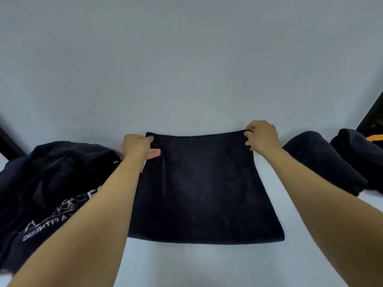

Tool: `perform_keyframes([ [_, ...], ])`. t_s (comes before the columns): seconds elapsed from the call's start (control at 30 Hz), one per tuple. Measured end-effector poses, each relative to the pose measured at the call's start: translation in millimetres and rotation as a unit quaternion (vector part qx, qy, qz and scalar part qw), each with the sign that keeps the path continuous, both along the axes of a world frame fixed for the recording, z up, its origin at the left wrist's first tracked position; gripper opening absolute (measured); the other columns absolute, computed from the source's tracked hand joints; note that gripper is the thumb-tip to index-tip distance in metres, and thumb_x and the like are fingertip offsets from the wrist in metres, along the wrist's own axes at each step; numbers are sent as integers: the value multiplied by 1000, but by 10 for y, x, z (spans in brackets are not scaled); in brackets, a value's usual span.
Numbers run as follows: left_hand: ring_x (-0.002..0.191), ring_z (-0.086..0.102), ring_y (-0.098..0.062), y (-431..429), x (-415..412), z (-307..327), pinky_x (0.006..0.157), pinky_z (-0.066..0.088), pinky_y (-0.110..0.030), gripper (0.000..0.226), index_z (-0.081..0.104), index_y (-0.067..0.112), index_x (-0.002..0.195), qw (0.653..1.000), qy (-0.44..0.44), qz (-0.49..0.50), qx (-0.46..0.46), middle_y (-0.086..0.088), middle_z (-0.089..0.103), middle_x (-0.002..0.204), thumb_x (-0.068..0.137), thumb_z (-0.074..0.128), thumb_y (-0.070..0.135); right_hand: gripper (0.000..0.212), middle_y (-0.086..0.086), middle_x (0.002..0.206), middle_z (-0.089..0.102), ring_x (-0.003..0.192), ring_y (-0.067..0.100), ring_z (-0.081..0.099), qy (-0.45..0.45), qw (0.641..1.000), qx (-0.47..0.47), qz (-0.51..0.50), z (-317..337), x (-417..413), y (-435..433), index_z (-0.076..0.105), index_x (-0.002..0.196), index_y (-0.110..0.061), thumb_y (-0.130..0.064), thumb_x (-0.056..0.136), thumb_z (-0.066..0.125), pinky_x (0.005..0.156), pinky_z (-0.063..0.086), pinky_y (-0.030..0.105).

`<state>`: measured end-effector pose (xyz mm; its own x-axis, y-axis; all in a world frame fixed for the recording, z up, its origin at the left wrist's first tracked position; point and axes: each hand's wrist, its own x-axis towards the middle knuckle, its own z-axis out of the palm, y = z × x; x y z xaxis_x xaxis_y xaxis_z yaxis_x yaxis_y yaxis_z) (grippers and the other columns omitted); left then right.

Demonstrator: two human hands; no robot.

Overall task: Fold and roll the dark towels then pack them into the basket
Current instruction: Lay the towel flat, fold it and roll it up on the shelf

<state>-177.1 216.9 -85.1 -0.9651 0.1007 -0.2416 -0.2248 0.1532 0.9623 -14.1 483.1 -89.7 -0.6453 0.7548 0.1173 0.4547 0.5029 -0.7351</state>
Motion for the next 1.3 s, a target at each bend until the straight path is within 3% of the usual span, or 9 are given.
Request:
perform_keyframes([
  [0.13, 83, 71, -24, 67, 6, -338, 66, 61, -31, 23, 61, 2, 112, 999, 47, 0, 26, -15, 64, 112, 92, 65, 12, 26, 8, 107, 66, 91, 28, 68, 38, 999, -20, 5, -345, -86, -9, 62, 104, -18, 0, 92, 46, 88, 56, 42],
  [0.23, 98, 64, -20, -8, 116, -520, 90, 53, -35, 38, 56, 16, 120, 972, 175, -95, -122, 0, 54, 124, 86, 72, 19, 45, 7, 134, 53, 116, 24, 56, 20, 998, 47, 37, -493, 80, -175, 51, 134, -15, 0, 92, 47, 102, 42, 29],
  [0.33, 110, 52, -9, -261, 441, -515, 98, 42, -25, 49, 56, 22, 126, 890, 308, -243, -233, 11, 44, 127, 82, 75, 33, 53, 3, 149, 39, 132, 19, 43, 13, 989, 99, 108, -532, 371, -459, 43, 144, -18, -9, 93, 54, 111, 34, 31],
  [0.47, 132, 36, 2, -845, 941, -452, 115, 23, -19, 88, 60, 36, 123, 777, 313, -449, -311, 25, 44, 135, 52, 57, 88, 26, -23, 131, 54, 122, -3, 48, -70, 964, 57, 251, -419, 926, -843, 66, 113, -39, -46, 88, 64, 108, 32, 21],
  [0.57, 142, 16, 1, -1219, 1037, -475, 120, 16, -28, 79, 47, 39, 138, 695, 346, -471, -419, 27, 21, 149, 70, 62, 75, 58, -31, 141, 34, 131, -6, 27, -215, 920, 59, 322, -368, 1356, -958, 54, 129, -45, -65, 76, 66, 114, 23, 26],
  [0.63, 137, 40, -11, -1360, 1047, -500, 111, 36, -33, 45, 55, 32, 134, 658, 410, -428, -464, 17, 40, 149, 93, 55, 50, 58, -26, 143, 38, 132, 1, 35, -252, 907, 162, 295, -379, 1496, -1009, 49, 136, -40, -61, 83, 60, 112, 31, 29],
  [0.73, 72, 62, -20, -1450, 1163, -459, 58, 51, -33, 9, 69, 22, 96, 603, 528, -348, -486, 7, 69, 86, 93, 65, 29, 30, -8, 116, 57, 101, 15, 57, -291, 872, 313, 239, -322, 1570, -1160, 54, 129, -26, -26, 101, 42, 87, 48, 32],
  [1.13, 84, 51, 2, -1739, 2041, -92, 77, 41, -14, 16, 70, 29, 96, 590, 404, -543, -439, 19, 56, 89, 86, 64, 40, 14, -9, 91, 63, 86, 12, 60, -462, 818, 58, 338, 233, 2297, -1397, 60, 83, -37, -24, 84, 65, 80, 49, 27],
  [1.3, 72, 62, -2, -1470, 1909, -90, 73, 52, -25, 48, 70, 28, 78, 692, 287, -537, -388, 13, 67, 76, 77, 54, 74, 25, -9, 96, 70, 89, 8, 68, -387, 861, -83, 318, 273, 2240, -1203, 69, 101, -30, -50, 87, 65, 83, 57, 27],
])
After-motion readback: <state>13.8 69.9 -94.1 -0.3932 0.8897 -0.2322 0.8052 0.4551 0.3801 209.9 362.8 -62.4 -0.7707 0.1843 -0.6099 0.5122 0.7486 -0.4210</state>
